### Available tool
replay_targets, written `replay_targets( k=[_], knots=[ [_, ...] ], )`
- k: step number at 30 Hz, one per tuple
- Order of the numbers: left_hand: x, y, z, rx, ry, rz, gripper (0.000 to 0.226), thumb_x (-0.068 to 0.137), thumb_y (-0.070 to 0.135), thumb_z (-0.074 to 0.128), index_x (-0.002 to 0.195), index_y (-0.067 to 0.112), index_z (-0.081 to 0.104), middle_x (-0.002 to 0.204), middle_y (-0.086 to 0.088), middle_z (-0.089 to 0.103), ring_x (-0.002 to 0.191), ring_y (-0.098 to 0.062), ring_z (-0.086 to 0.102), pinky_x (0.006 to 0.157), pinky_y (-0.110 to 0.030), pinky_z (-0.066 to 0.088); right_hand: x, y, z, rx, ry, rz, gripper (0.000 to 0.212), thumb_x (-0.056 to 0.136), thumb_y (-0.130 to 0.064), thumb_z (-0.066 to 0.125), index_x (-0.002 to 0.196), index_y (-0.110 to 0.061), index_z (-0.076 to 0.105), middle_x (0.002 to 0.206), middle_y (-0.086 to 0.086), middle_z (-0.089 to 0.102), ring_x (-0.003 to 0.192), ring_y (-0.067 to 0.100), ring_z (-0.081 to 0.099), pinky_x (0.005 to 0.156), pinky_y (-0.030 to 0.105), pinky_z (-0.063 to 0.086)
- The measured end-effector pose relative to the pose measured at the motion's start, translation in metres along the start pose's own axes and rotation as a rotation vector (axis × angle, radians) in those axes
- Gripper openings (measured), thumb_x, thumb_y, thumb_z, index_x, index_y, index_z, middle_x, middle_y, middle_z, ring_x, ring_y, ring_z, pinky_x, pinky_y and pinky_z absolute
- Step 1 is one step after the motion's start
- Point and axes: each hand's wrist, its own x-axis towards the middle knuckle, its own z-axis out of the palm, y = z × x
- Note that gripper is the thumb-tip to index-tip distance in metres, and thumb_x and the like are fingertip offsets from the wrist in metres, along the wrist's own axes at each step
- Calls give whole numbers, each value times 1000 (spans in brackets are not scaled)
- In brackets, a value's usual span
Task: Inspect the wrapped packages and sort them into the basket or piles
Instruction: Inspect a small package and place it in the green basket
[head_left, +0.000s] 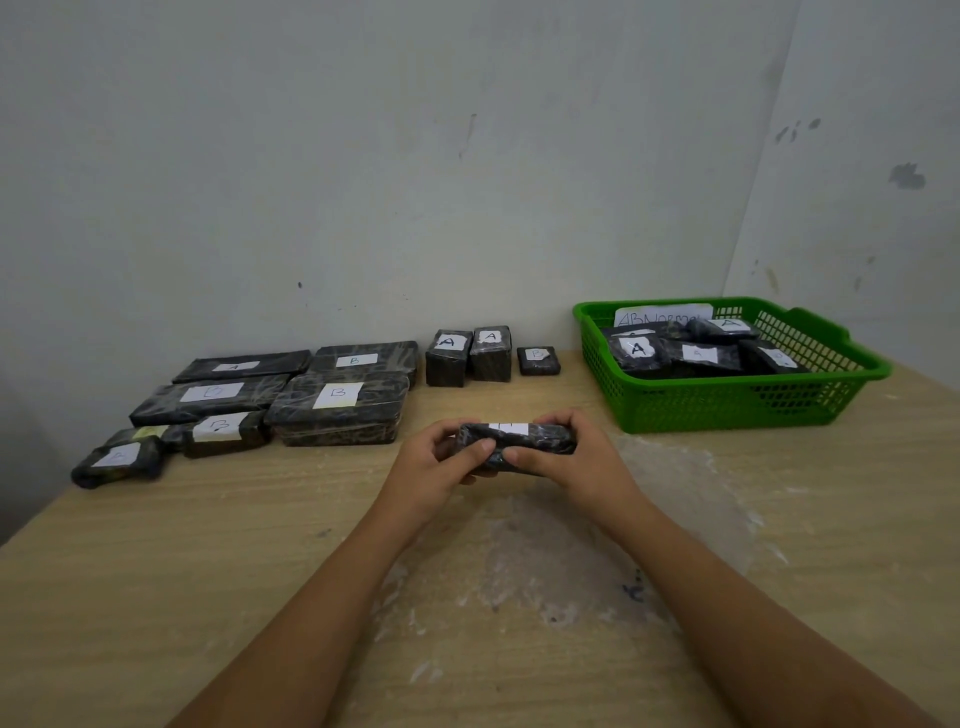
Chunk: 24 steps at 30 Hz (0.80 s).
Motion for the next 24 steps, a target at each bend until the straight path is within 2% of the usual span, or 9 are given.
replay_targets(
  k=[6,9,11,15,17,20,22,24],
  knots=[
    [-3,5,-5,-51,-83,-11,43,81,28,78,120,13,69,103,-8,79,90,-25,77,75,-24,58,1,1,-1,-21,19,-15,45,71,-28,94,103,-26,62,102,-3,69,95,16,68,82,31,57],
    [-1,5,-4,-86,-64,-27,31,91,19,73,120,9,69,103,-11,79,89,-26,77,75,-25,58,0,-3,-2,-24,27,-17,42,73,-32,92,103,-27,63,104,-6,69,96,11,67,81,26,55],
    [0,6,-4,-103,-36,-51,27,94,17,71,119,6,68,101,-11,79,86,-25,77,73,-24,58,0,-7,-5,-30,2,-30,37,79,-35,88,106,-28,64,104,-7,70,91,6,67,74,20,51],
    [4,6,-9,-141,12,-116,32,95,21,70,120,1,67,100,-12,79,83,-24,77,68,-22,57,0,-11,-10,-17,-137,-10,25,95,-22,72,118,-27,64,110,3,70,73,0,63,65,22,51],
    [4,5,-11,-164,19,-140,34,95,25,69,119,1,68,104,-15,78,83,-24,77,68,-22,57,-2,-13,-12,6,-183,-21,30,95,-21,72,122,-29,62,114,3,69,79,3,65,67,25,54],
    [4,7,-12,-192,44,-164,39,92,38,70,114,6,70,101,-14,79,84,-25,77,69,-24,56,-4,-13,-12,24,-218,-40,50,86,-23,82,130,-30,59,120,-3,67,94,17,72,71,27,57],
    [4,9,-12,-168,65,-172,42,92,46,68,112,10,71,101,-11,79,85,-25,78,71,-26,56,-4,-14,-11,48,-198,-56,53,82,-21,85,128,-26,59,121,-2,67,93,24,73,67,29,57],
    [4,8,-12,-85,72,-165,50,86,58,67,112,16,71,104,-5,79,90,-22,78,76,-30,54,-3,-15,-10,100,-157,-63,45,84,-19,82,123,-19,60,117,4,69,84,25,74,61,28,55]
  ],
)
